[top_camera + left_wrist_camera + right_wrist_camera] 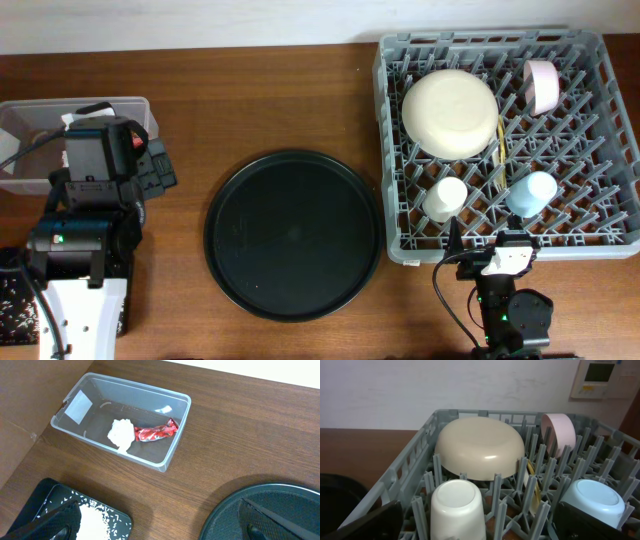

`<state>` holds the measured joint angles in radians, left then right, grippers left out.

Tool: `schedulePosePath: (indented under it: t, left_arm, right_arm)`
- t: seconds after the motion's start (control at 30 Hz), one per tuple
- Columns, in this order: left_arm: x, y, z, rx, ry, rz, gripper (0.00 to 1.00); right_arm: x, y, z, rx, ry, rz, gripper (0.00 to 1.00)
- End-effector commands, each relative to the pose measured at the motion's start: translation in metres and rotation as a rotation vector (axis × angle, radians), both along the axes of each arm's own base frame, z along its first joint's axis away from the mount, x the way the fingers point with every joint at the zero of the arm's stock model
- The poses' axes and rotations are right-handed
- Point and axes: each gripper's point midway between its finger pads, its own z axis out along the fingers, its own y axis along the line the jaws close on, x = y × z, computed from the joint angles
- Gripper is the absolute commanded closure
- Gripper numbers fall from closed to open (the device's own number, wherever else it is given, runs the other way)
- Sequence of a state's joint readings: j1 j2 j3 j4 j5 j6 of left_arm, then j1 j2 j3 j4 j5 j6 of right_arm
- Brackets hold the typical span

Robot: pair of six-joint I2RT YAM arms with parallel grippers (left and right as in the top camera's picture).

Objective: Sort waste into correct bins and load items into the dishwasher rack

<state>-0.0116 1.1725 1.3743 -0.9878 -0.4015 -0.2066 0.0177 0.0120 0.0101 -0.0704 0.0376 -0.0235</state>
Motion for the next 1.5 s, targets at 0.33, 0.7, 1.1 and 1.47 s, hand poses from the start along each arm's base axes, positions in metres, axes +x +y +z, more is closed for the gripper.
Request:
schedulePosePath:
  t: [0.33, 0.7, 1.1, 1.47]
  left_arm:
    - [-0.002, 0.003, 0.004, 0.004, -0.012, 0.020, 0.01]
    - [-0.115, -0.002, 0.111, -0.012, -0.470, -0.012, 0.01]
    - [-0.153, -0.022, -0.013, -0.076, -0.362, -0.129, 0.01]
    - [-0.070, -0.074, -0.047, -0.185, -0.771, -0.397, 0.01]
  right_arm:
    - [0.000, -0.001, -0.002, 0.001, 0.004, -0.012, 0.02]
    - [0.000, -0.001, -0.002, 0.001, 0.004, -0.012, 0.02]
    - [0.000, -0.001, -0.002, 0.001, 0.004, -0.012, 0.02]
    - [0.000, -0.001, -0.002, 0.001, 0.004, -0.012, 0.02]
